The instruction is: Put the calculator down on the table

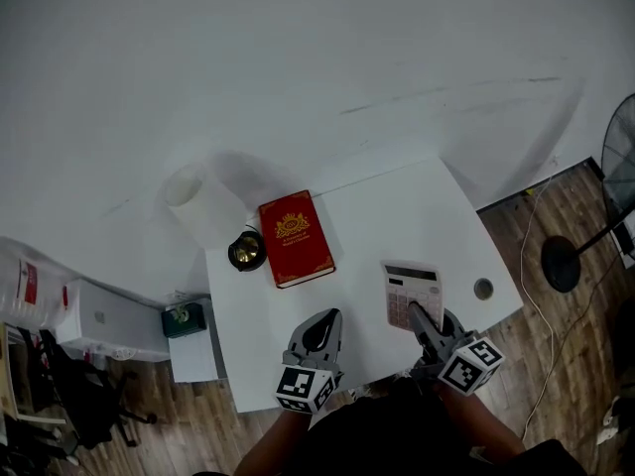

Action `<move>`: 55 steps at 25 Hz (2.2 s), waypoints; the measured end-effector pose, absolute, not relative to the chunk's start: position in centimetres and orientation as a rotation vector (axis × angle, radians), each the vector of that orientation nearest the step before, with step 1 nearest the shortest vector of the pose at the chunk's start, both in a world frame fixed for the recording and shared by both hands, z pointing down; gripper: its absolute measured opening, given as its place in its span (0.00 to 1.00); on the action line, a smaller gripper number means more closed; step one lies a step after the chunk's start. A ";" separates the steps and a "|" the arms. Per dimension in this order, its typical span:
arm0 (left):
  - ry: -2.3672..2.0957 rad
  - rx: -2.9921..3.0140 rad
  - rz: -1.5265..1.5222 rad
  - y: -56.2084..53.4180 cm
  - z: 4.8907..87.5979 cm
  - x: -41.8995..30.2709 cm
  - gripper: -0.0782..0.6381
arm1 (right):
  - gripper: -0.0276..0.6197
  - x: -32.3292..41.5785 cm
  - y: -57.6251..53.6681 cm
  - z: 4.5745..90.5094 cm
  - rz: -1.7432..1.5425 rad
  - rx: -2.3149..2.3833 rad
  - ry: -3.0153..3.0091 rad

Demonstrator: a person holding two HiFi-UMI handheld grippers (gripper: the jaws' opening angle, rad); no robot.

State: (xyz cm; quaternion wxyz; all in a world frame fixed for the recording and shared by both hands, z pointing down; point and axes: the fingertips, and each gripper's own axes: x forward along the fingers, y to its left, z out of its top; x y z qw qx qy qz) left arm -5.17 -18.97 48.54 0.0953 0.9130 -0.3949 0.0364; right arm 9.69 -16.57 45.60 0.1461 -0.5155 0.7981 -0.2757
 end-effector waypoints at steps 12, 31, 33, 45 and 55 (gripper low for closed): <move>-1.353 2.557 0.168 -19.4 50.8 -7.1 0.14 | 0.18 9.0 -19.6 54.9 -1.331 -1.270 2.234; -1.433 2.430 0.260 -17.9 54.1 -7.6 0.14 | 0.18 8.9 -19.6 65.6 -1.783 -1.269 2.079; -1.424 2.446 0.274 -17.9 54.4 -7.2 0.14 | 0.18 8.8 -19.6 66.3 -1.806 -1.285 2.083; -1.452 2.404 0.281 -18.1 55.1 -8.0 0.14 | 0.18 8.0 -20.0 68.0 -1.855 -1.361 2.217; -1.437 2.404 0.270 -18.5 55.3 -8.0 0.14 | 0.22 8.2 -20.3 68.9 -1.799 -1.559 2.376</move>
